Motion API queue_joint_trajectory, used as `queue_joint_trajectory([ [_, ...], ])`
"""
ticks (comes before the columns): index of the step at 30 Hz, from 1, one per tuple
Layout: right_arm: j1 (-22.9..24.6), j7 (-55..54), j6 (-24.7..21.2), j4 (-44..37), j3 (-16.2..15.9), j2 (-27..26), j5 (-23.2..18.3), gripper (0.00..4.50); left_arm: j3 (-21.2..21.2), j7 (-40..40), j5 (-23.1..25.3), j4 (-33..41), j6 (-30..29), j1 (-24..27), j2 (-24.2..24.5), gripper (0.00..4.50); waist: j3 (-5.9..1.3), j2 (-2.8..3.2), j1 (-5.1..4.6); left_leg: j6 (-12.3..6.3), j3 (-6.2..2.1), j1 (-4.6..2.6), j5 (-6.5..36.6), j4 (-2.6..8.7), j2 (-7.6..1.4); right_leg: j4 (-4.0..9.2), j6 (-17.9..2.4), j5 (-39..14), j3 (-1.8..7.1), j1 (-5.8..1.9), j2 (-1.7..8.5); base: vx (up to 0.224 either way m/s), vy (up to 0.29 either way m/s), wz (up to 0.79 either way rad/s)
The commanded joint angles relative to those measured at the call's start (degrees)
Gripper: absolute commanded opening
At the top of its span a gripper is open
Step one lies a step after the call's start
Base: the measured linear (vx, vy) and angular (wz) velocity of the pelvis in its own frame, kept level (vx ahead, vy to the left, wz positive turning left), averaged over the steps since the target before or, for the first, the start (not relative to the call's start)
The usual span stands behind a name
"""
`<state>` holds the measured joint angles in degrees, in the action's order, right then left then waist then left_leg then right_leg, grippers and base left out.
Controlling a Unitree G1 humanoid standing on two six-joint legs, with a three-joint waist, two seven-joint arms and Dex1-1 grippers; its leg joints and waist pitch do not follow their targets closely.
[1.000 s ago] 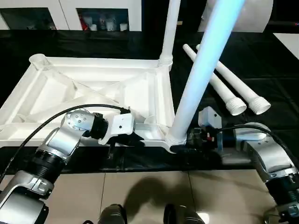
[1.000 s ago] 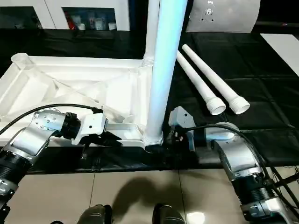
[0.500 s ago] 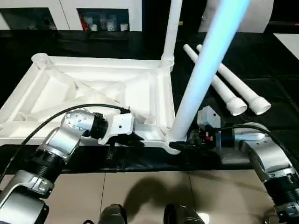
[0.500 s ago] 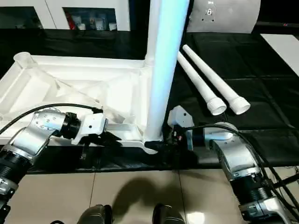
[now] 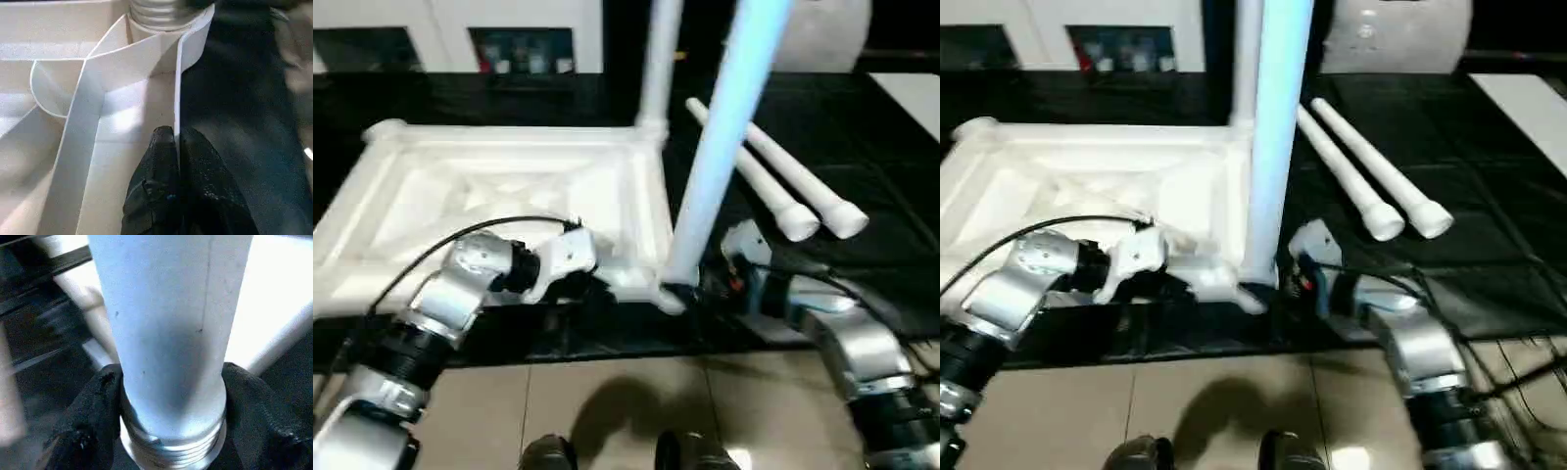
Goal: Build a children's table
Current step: Rotate leg to tighten
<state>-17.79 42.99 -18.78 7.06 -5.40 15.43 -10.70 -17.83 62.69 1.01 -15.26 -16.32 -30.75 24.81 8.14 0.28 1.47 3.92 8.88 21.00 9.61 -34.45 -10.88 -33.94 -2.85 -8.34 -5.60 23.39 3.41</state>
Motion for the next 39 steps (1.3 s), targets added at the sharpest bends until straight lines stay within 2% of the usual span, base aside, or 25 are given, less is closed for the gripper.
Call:
queue_joint_trajectory([
  [1,-0.49,-1.59,-0.82,-0.84,-5.07,-4.28,-0.66,2.69,-0.46,-4.08,-2.68,5.88,-0.87,-1.15,-5.01,0.00,-5.16,0.23,-0.12,-1.29,-0.50,-0.48,14.37,3.74,-1.29,6.03,-4.73,-31.15,2.45,-3.14,4.60,0.000,0.000,0.00],
  [3,-1.50,-8.48,-2.12,0.84,-3.50,-8.74,0.32,2.69,-0.34,-8.35,-1.86,7.69,-4.04,-0.91,-8.22,0.00,-5.19,0.29,-0.44,-1.94,-0.52,-0.29,13.72,3.78,-1.30,5.83,-5.30,-29.04,2.58,-3.26,4.50,0.000,0.000,0.00],
  [4,-3.19,-16.32,-2.93,3.53,-1.17,-13.38,0.84,2.69,-0.24,-13.40,-0.47,8.99,-7.07,-0.96,-11.89,0.00,-5.31,0.27,-0.78,-1.99,-0.43,-0.45,13.59,3.71,-1.42,5.74,-6.02,-27.78,2.68,-2.98,4.45,0.000,0.000,0.00],
  [5,-3.60,-17.90,-2.94,4.15,-0.53,-14.33,0.74,2.69,-0.21,-14.44,-0.22,9.15,-7.62,-1.01,-12.69,0.00,-5.21,0.26,-1.14,-1.89,-0.53,-0.42,14.05,3.61,-1.21,5.83,-6.34,-28.34,2.42,-2.97,4.44,0.000,0.000,0.00],
  [6,-4.99,-22.62,-2.56,6.10,1.75,-17.54,-0.02,2.69,0.00,-18.29,0.70,9.61,-9.50,-1.30,-15.57,0.00,-5.34,0.10,-1.14,-2.05,-0.51,-0.19,13.51,3.54,-1.00,5.79,-5.91,-28.09,2.39,-3.34,4.37,0.000,0.000,0.00],
  [7,-5.25,-23.28,-2.40,6.41,2.08,-18.01,-0.11,2.69,0.06,-18.96,0.83,9.65,-9.81,-1.38,-16.09,0.00,-5.21,0.29,-1.35,-2.43,-0.34,-0.29,12.88,3.55,-1.15,5.85,-5.96,-27.64,2.72,-2.90,4.45,0.000,0.000,0.00],
  [8,-6.45,-25.91,-1.25,7.79,2.78,-19.43,0.89,2.69,0.21,-21.31,1.31,9.90,-10.89,-1.81,-18.19,0.00,-5.42,0.27,-1.31,-2.58,-0.31,-0.34,12.56,3.47,-1.08,5.78,-5.80,-26.99,2.61,-3.10,4.31,0.000,0.000,0.00],
  [10,-6.80,-26.21,-0.54,8.25,2.58,-19.44,1.72,2.69,-0.05,-21.61,1.72,9.97,-10.97,-1.99,-18.50,0.00,-5.52,0.36,-1.20,-3.16,-0.32,-0.21,11.66,3.55,-1.19,5.46,-6.11,-24.02,2.72,-3.16,4.13,0.000,0.000,0.00],
  [12,-6.42,-24.21,-0.71,7.99,3.68,-19.53,0.05,3.25,-1.34,-20.80,2.95,9.70,-10.09,-2.12,-17.06,0.00,-5.73,0.33,-1.01,-4.23,-0.23,0.06,9.96,3.56,-1.12,5.01,-6.86,-20.17,2.97,-3.45,4.12,0.000,0.000,0.00],
  [13,-6.42,-24.21,-0.71,7.99,3.68,-19.53,0.05,3.39,-1.34,-20.80,2.95,9.70,-10.09,-2.12,-17.06,0.00,-5.84,0.32,-1.00,-4.41,-0.27,0.24,9.22,3.57,-1.16,4.76,-7.19,-18.90,2.99,-3.65,4.15,0.000,0.000,0.00],
  [14,-6.25,-24.12,-1.05,7.73,4.35,-19.72,-0.13,3.45,-1.50,-20.60,3.41,9.67,-10.05,-2.03,-16.54,0.00,-5.94,0.56,-0.97,-4.86,-0.31,0.29,8.29,3.60,-1.31,4.50,-7.95,-16.48,3.08,-3.66,4.21,0.000,0.000,0.00],
  [16,-5.79,-23.80,-1.15,7.17,4.74,-19.23,0.01,3.57,-1.66,-20.41,4.25,9.73,-9.80,-1.67,-15.62,0.00,-6.08,0.46,-0.92,-5.23,-0.29,0.50,6.93,3.54,-1.29,4.10,-9.07,-13.61,3.09,-3.86,4.11,0.000,0.000,0.00],
  [17,-4.87,-22.72,-0.90,6.15,4.95,-17.81,0.09,3.77,-1.45,-19.99,4.73,9.70,-9.26,-1.07,-14.40,0.00,-6.06,0.70,-0.91,-5.36,-0.28,0.44,7.00,3.53,-1.35,4.09,-9.56,-13.12,3.12,-3.81,4.15,0.000,0.000,0.00],
  [19,-3.76,-20.71,-0.50,4.93,4.93,-15.53,-0.11,3.84,-1.10,-19.13,4.68,9.43,-8.41,-0.63,-13.00,0.00,-5.88,0.75,-0.92,-5.31,-0.24,0.34,8.35,3.60,-1.35,4.29,-9.62,-14.54,3.07,-3.82,4.13,0.000,0.000,0.00],
  [23,-0.87,-10.26,1.84,1.12,5.74,-6.38,-1.77,4.18,-0.79,-12.26,3.25,6.70,-2.11,-0.26,-7.83,0.00,-5.81,0.59,-0.72,-5.41,-0.17,0.34,9.74,3.57,-1.32,4.65,-8.57,-16.97,3.16,-3.98,4.19,0.000,0.000,0.00],
  [26,-0.42,-5.69,2.44,0.28,6.10,-3.13,-2.49,4.39,-1.22,-8.79,2.45,5.96,1.02,-0.06,-5.92,0.00,-5.68,0.65,-0.55,-5.21,-0.23,0.25,10.86,3.58,-1.33,4.93,-8.26,-19.58,2.98,-3.83,4.19,0.000,0.000,0.00],
  [28,-0.27,-3.12,2.65,-0.10,6.06,-1.17,-2.79,4.48,-1.36,-7.01,1.99,5.61,1.78,0.09,-4.94,0.00,-5.65,0.70,-0.31,-5.06,-0.15,-0.06,11.44,3.55,-1.41,5.13,-8.07,-21.18,3.01,-3.59,4.23,0.000,0.000,0.00],
  [29,0.10,1.72,3.06,-0.89,5.55,2.02,-3.34,4.48,-1.87,-3.86,1.26,4.96,4.25,0.30,-3.29,0.00,-5.54,0.89,-0.04,-4.99,-0.20,-0.08,11.48,3.61,-1.50,5.14,-7.98,-21.38,3.03,-3.45,4.16,0.000,0.000,0.00],
  [30,0.31,4.23,3.41,-1.25,4.97,3.91,-3.58,4.48,-2.13,-2.22,0.71,4.72,4.88,0.39,-2.44,0.00,-5.64,0.71,0.31,-5.08,-0.16,-0.14,11.65,3.59,-1.53,5.12,-7.73,-21.38,3.05,-3.55,4.17,0.000,0.000,0.00],
  [33,0.59,10.93,4.37,-1.70,2.58,9.00,-3.63,4.48,-2.73,1.88,-0.39,3.54,7.54,0.07,-0.66,0.00,-5.59,0.77,0.64,-5.38,-0.12,-0.22,11.63,3.65,-1.65,4.95,-8.34,-20.57,3.09,-3.43,4.14,0.000,0.000,0.00],
  [36,-0.27,13.87,5.69,-0.45,1.20,11.35,-2.13,4.48,-3.39,6.03,-1.27,2.68,9.74,-0.37,0.89,0.00,-5.66,0.60,0.77,-5.29,-0.14,-0.10,11.49,3.68,-1.68,4.81,-8.93,-20.19,3.12,-3.53,4.31,0.000,0.000,0.00],
  [39,-1.43,18.81,6.50,0.58,-0.16,13.06,-2.75,4.48,-4.15,9.77,-1.46,1.61,12.08,-1.04,2.63,0.00,-5.61,0.34,0.77,-5.36,-0.11,-0.10,12.08,3.65,-1.62,4.99,-8.78,-21.61,3.05,-3.57,4.31,0.000,0.000,0.00],
])
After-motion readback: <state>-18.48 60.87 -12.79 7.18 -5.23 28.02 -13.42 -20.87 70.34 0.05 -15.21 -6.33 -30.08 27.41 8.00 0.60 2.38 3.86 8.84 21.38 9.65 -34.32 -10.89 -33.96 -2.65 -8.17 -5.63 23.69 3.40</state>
